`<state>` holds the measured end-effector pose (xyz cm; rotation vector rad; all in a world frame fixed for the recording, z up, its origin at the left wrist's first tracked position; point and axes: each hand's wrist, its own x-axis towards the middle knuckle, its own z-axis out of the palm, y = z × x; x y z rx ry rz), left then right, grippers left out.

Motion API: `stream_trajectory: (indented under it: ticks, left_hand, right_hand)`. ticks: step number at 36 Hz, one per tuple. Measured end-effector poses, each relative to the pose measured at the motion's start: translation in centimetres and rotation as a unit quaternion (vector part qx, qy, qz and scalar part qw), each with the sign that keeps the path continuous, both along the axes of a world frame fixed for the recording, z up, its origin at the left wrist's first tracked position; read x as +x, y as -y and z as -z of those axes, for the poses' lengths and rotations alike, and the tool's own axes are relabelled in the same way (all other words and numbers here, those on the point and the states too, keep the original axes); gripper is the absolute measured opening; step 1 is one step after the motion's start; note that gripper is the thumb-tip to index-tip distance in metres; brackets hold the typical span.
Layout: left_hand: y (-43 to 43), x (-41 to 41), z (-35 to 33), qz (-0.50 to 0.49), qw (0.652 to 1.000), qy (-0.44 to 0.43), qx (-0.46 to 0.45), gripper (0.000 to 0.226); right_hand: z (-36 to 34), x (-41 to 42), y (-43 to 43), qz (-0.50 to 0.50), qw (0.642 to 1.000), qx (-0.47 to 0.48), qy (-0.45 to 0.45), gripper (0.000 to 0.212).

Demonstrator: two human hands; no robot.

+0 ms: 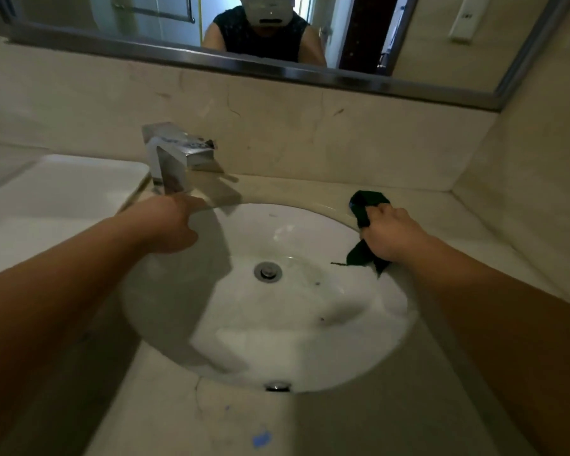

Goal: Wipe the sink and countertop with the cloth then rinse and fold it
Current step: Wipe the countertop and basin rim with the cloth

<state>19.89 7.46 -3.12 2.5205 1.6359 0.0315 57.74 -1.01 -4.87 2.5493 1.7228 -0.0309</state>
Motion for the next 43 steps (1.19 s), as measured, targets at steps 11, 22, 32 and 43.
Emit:
stream_trajectory:
  ticks: [11,22,32,43]
  left_hand:
    - [9.2,7.4,-1.8,0.157,0.985,-0.032,-0.060,0.064]
    - [19.9,15.7,-0.9,0.289,0.934,-0.107,-0.179,0.105]
    - [19.7,16.3,-0.3,0.299,0.929,-0.100,-0.193,0.104]
    - [18.0,16.5,1.0,0.297,0.924,-0.094,-0.223,0.123]
  right_hand:
    - [-0.2,4.1,7.4,-0.033,0.991,-0.021,-0.127,0.068]
    - [-1.4,0.1,17.6,-0.119,0.981,-0.016,-0.154,0.061]
    - [-4.2,6.4,22.3,0.038,0.966,0.178,-0.184,0.050]
    - [1.0,6.5,21.5,0.066,0.993,0.088,-0.034,0.038]
